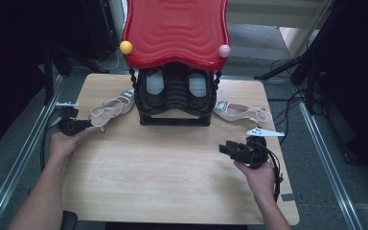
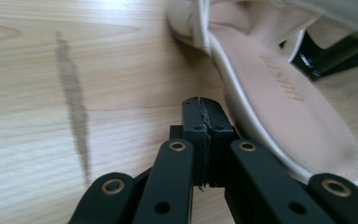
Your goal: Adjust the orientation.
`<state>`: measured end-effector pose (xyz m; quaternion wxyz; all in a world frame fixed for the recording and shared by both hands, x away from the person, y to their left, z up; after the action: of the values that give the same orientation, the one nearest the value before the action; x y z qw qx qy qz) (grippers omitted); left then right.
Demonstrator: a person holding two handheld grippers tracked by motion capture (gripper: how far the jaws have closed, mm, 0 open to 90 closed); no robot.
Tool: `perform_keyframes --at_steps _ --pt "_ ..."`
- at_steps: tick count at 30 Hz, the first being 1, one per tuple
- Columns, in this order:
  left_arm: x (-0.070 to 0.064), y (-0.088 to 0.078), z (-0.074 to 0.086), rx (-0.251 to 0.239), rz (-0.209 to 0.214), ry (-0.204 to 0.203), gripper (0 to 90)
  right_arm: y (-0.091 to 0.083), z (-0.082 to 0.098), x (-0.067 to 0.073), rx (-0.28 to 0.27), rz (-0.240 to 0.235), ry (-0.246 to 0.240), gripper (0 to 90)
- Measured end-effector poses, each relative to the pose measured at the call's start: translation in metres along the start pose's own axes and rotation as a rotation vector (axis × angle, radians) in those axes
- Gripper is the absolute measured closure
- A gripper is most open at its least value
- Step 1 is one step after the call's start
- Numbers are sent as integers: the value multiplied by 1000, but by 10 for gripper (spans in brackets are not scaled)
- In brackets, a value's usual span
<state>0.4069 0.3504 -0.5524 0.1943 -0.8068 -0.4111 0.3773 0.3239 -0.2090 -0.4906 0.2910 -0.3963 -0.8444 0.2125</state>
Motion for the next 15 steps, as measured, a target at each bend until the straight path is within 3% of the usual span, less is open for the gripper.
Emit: perform_keyframes --at_steps 6,8,10,15 --pt "-12 3 2 23 -6 5 900 4 1 6 13 -7 -24 561" --pt "-18 4 1 21 7 6 900 6 0 7 14 -11 -22 561" --pt "-23 4 0 -21 11 -6 900 7 0 7 12 -15 -12 560" --pt "-33 10 1 -13 -3 -3 899 7 0 8 6 -11 -11 559"
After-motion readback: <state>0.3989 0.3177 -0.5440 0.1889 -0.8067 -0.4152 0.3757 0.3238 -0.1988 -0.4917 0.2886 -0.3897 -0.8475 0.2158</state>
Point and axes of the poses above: each handheld gripper's, and its own axes: y roughly forward along the jaws, z roughly out of its underside, x roughly to its left, the point moved 3 cm from there along y, roughly forward along the jaws, and after that the axes turned 6 degrees about z, right-handed, at the moved point
